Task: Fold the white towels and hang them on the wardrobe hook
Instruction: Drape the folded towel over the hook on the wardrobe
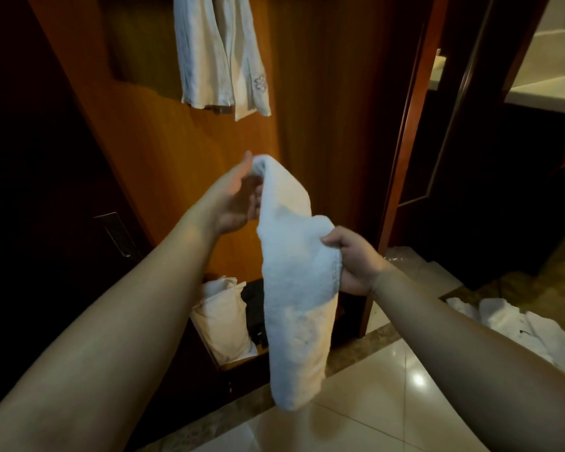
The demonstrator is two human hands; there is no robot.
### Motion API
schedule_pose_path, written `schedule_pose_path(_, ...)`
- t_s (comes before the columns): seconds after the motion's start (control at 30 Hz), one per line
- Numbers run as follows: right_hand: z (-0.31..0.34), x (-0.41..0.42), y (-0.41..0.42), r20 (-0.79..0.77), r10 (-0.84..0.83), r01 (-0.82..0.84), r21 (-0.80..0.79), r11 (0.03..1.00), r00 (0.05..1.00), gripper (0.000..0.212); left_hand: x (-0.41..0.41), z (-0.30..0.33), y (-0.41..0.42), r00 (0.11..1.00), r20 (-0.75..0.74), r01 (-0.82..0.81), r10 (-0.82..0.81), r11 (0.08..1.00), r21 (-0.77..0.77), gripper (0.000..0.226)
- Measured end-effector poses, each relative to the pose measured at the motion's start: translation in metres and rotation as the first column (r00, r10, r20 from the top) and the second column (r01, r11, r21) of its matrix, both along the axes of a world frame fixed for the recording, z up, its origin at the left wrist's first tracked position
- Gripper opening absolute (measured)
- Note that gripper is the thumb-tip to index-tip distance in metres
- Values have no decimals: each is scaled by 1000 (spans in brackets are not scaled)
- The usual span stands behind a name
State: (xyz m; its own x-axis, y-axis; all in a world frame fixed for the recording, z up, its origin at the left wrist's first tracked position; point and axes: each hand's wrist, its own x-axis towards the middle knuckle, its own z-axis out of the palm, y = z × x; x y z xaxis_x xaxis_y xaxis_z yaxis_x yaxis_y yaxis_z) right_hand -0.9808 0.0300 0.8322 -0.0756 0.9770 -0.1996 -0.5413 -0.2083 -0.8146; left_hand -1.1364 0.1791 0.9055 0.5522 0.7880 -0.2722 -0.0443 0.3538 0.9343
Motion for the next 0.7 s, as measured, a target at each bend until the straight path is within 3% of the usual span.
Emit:
schedule_pose_path(0.13,18,17,12,-19,-202,203,48,978,979,39,-7,-55,-15,983,42,181,-177,972,-148,95)
schedule_pose_path(0.33,21,32,26,44,-304,302,45,952,952,50,-6,-63,-43,952,-181,273,-246,952,138,44)
schedule_pose_path(0.47,21,25,24,8,-236,234,89,968,972,74,-4,-51,-44,958,-208,251,-197,928,277,35)
schedule_pose_path(0.7,46,20,35,166,-328,324,48,945,930,41,-9,-57,-42,984,-150,136,-93,941,311,35)
